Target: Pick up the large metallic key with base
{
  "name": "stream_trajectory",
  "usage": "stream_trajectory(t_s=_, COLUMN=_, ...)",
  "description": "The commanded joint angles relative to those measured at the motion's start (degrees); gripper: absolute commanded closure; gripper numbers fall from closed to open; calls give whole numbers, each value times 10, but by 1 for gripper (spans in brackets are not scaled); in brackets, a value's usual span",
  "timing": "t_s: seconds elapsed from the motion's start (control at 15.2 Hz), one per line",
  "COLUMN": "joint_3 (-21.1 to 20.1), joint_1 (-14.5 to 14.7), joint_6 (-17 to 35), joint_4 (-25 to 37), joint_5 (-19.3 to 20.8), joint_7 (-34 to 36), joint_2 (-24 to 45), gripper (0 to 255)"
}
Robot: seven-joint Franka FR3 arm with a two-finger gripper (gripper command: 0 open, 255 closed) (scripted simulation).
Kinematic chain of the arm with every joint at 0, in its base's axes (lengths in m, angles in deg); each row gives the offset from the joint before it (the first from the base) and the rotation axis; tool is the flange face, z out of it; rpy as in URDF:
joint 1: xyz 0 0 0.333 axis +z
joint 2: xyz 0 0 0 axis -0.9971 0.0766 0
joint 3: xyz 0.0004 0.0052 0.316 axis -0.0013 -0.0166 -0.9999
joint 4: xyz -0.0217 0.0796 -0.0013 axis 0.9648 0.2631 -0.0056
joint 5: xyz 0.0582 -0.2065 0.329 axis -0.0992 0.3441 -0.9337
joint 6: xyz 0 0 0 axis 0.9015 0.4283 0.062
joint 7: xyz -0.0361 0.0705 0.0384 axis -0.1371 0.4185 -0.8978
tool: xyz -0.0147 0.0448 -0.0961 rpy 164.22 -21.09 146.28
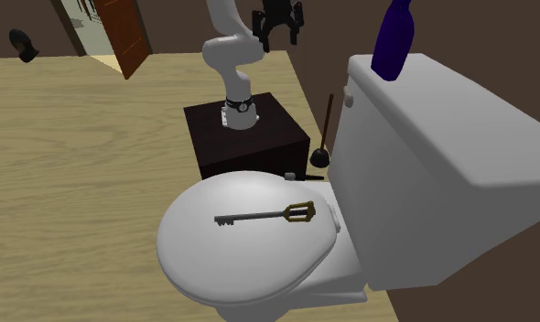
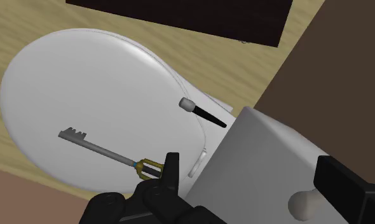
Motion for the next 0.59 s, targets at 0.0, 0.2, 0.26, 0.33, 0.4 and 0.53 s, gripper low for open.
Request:
stream_trajectory(t_s=0.0, joint_3=0, joint_1=0, joint_6=0, joint_4=0, joint_5=0, joint_7=0, joint_2=0, gripper=0)
stream_trajectory(t_s=0.2, joint_3=30, joint_1=5, joint_6=43, joint_4=-27, joint_5=20, joint_7=-72, joint_2=24, gripper=0)
stream_trajectory(t_s=0.26, joint_3=40, joint_1=7, joint_6=58, joint_4=-34, joint_5=27, joint_7=-96, joint_2=35, gripper=0)
stream_trajectory(t_s=0.33, joint_3=50, joint_1=9, joint_6=73, joint_4=-41, joint_5=34, joint_7=-120, joint_2=46, gripper=0)
stream_trajectory(t_s=0.4, joint_3=60, joint_1=10, joint_6=88, joint_4=-46, joint_5=40, joint_7=-143, joint_2=59, gripper=0)
stream_trajectory(t_s=0.53, joint_3=79, joint_1=14, joint_6=119, joint_4=-53, joint_5=52, joint_7=-190, joint_2=87, gripper=0)
